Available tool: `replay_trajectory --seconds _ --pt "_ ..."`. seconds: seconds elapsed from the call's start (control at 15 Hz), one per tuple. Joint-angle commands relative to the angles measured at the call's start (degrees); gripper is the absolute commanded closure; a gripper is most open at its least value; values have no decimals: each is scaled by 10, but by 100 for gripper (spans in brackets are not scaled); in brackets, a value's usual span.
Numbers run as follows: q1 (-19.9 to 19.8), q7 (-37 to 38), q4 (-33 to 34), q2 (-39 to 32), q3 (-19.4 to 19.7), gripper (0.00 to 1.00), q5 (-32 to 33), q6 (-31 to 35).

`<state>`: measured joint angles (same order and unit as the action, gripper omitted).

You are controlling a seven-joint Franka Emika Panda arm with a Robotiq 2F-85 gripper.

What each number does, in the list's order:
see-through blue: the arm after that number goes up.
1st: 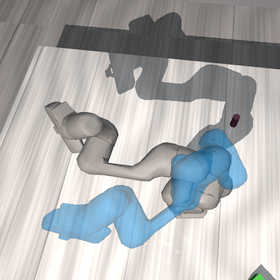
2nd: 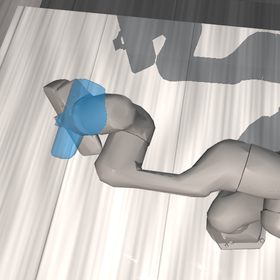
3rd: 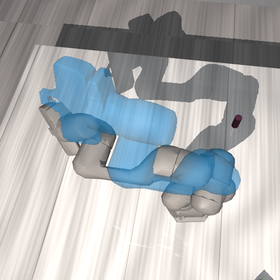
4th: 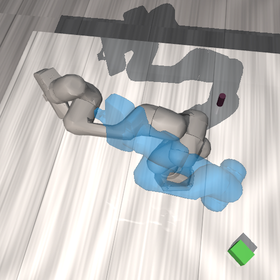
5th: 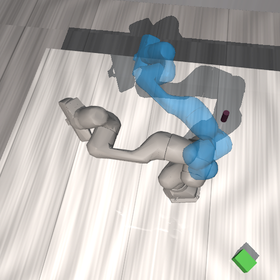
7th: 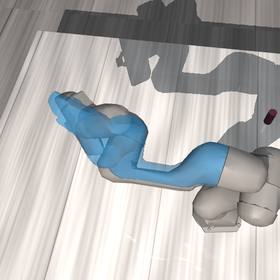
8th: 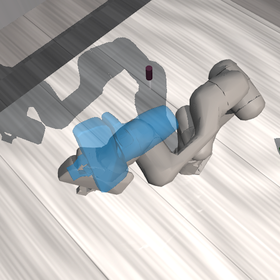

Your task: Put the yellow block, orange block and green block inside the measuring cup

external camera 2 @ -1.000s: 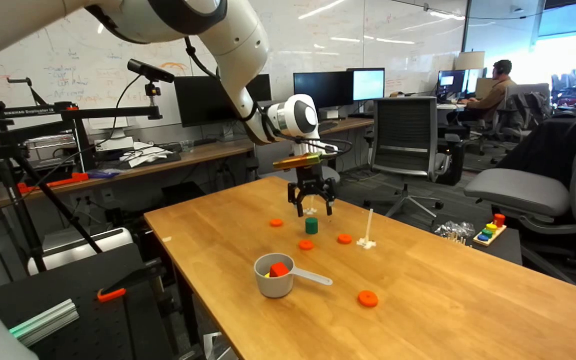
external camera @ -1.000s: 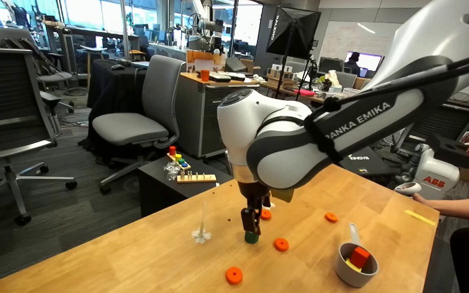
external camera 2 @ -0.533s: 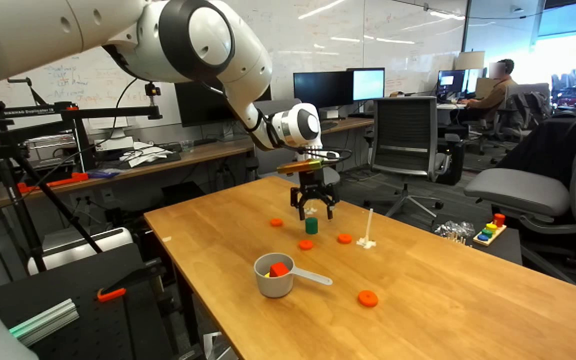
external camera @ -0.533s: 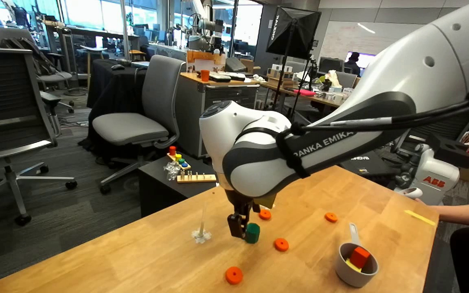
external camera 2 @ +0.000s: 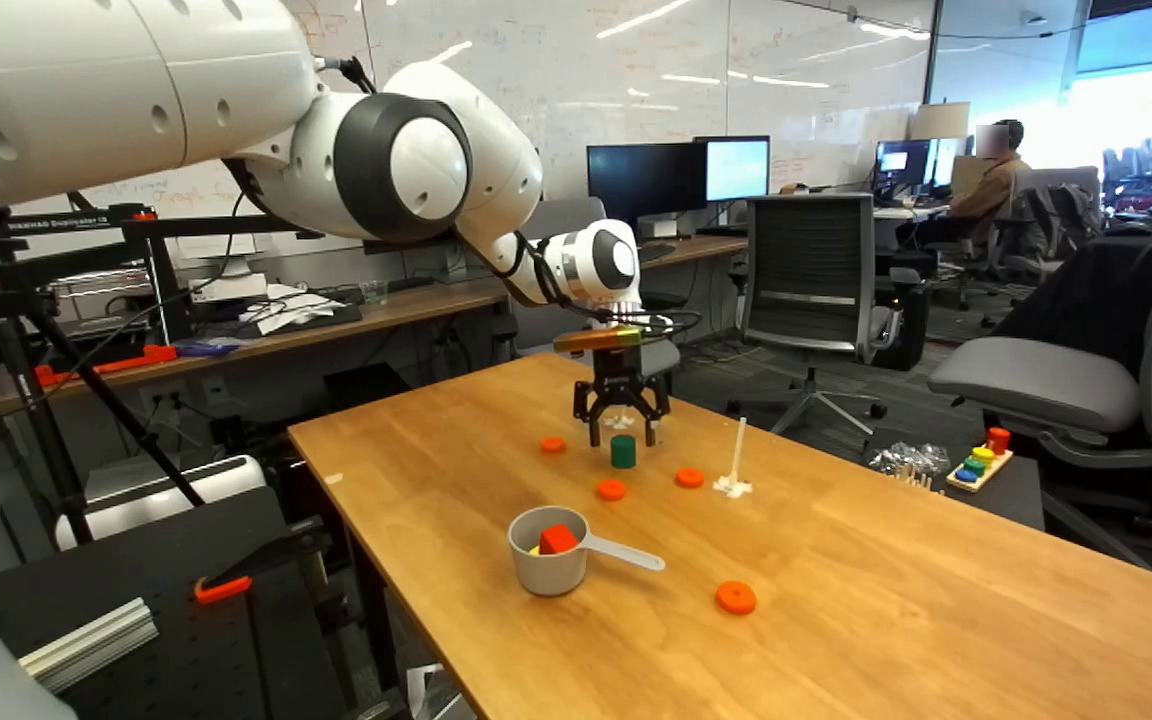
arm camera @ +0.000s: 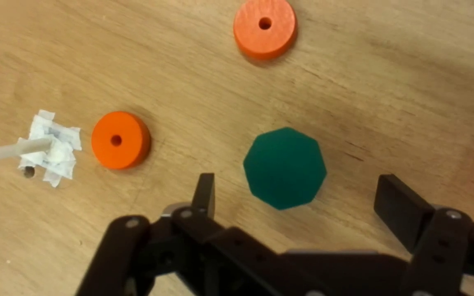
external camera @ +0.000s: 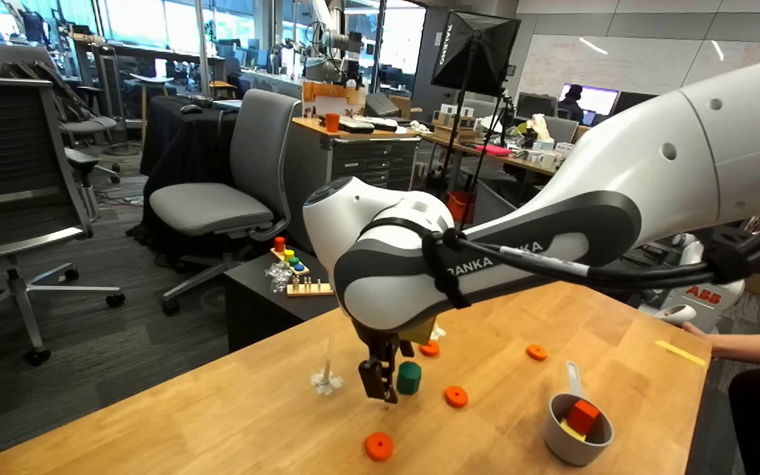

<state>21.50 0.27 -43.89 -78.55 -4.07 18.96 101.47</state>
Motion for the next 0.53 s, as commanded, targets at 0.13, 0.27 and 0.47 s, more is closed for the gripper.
replay_trajectory --seconds 0.13,0.27,0.47 --pt "5 -35 81 -41 12 2 -37 -54" --pt "5 -39 91 -47 12 27 -45 -65" --pt "4 -41 107 -57 13 44 -52 -80"
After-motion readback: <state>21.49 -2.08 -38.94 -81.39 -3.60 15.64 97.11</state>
